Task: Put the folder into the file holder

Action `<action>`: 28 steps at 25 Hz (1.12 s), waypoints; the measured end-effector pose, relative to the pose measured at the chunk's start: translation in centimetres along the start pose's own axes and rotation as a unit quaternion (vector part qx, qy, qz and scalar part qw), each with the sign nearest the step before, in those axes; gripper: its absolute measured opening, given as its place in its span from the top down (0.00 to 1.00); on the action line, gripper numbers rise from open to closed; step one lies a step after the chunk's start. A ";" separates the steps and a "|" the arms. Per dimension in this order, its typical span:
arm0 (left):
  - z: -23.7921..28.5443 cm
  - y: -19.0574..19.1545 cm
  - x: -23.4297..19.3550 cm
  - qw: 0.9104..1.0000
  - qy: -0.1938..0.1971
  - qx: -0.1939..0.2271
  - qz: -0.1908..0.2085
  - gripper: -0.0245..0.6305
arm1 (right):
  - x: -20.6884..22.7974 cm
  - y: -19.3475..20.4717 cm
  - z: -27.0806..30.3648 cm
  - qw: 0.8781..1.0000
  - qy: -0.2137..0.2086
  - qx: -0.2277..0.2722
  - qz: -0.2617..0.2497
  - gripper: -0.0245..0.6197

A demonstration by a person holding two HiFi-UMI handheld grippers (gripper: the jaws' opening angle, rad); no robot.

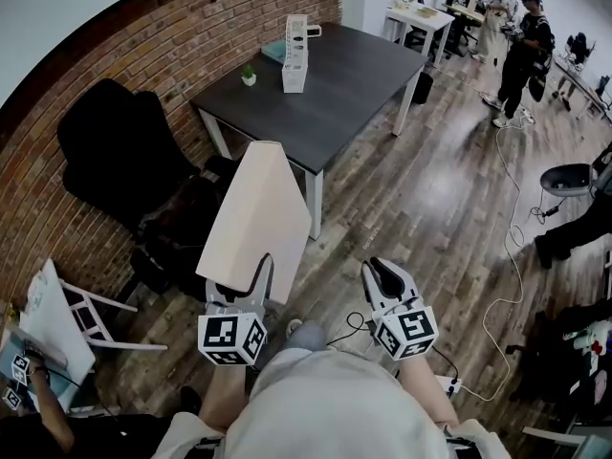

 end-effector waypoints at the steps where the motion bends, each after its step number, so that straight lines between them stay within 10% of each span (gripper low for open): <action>1: 0.1 -0.1 0.1 1.000 0.001 0.002 0.000 0.55 | 0.2 0.1 0.0 1.000 -0.001 -0.001 0.002 0.83; 12: 3.8 -1.3 -0.7 1.000 0.008 0.010 -0.002 0.55 | 2.4 0.5 2.6 0.999 -0.011 -0.013 0.028 0.50; 28: 22.5 -3.6 -6.8 1.000 0.017 0.014 -0.010 0.55 | 12.3 -3.4 18.9 0.998 -0.005 -0.007 0.057 0.39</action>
Point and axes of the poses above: the fingertips, and each gripper's own axes: z forward along the fingers, x to its right, y out of its underside, the point moved 7 cm from there along -z, backward along the fingers, and after that the axes turned 3 degrees about y, right-handed, at the moved point
